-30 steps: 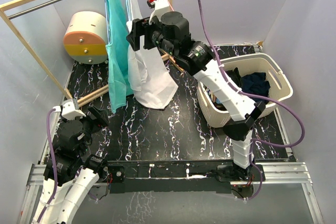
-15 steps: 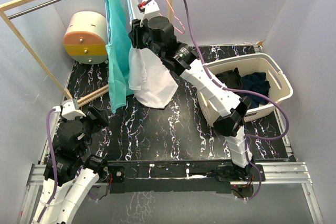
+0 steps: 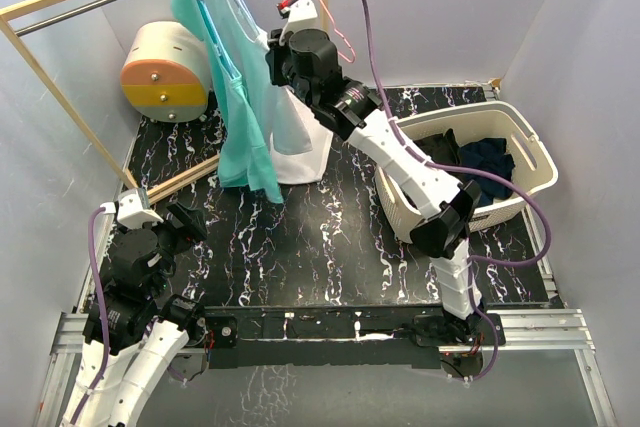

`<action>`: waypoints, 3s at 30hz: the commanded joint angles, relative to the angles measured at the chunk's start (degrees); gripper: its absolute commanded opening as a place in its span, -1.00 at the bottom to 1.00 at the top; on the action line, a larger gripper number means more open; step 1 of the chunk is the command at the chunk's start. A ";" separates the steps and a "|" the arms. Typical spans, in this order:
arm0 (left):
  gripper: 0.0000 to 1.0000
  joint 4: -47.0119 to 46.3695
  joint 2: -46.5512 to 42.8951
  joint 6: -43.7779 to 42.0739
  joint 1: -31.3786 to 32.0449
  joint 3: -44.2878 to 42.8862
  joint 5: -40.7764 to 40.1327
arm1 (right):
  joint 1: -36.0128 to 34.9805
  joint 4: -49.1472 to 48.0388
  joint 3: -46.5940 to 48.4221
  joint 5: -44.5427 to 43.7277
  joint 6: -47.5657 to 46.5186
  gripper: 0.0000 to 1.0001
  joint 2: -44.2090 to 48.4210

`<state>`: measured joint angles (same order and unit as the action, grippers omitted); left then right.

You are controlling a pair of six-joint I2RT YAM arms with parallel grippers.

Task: Remove the t-shirt from the hanger

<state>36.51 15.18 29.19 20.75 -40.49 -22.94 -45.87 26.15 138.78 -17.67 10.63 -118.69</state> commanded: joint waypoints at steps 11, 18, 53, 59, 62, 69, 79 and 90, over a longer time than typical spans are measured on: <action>0.51 0.31 -0.49 0.24 -0.01 -0.20 -1.14 | 0.98 -20.33 -9.34 -1.13 -0.10 -0.84 11.53; 0.51 0.41 -0.63 0.34 -0.01 -0.15 -1.23 | 1.07 -26.04 -12.06 -0.50 0.50 -0.84 14.64; 0.65 -12.37 -1.76 -7.06 0.04 0.50 15.09 | 1.05 -12.88 -52.87 4.07 4.72 -0.84 60.13; 0.70 -25.30 4.52 -8.04 -0.01 -5.00 30.13 | 1.04 1.80 -52.59 13.01 7.36 -0.84 68.24; 0.74 -29.97 11.53 -8.36 -0.01 -10.48 39.36 | 1.04 8.89 -50.78 19.39 8.18 -0.84 70.25; 0.77 -41.08 25.56 -5.04 0.04 -22.98 59.74 | 1.02 14.64 -50.71 33.89 9.35 -0.84 73.46; 0.77 -61.14 35.18 11.04 -0.01 -26.24 82.03 | 1.04 10.14 -54.14 44.63 12.03 -0.84 75.20; 0.74 -65.77 33.13 15.88 -0.01 -21.30 88.67 | 1.04 8.75 -54.02 44.15 12.01 -0.84 74.84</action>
<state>-30.37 51.53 46.94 20.71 -62.33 61.58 -44.95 41.34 83.53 27.38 22.44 -44.05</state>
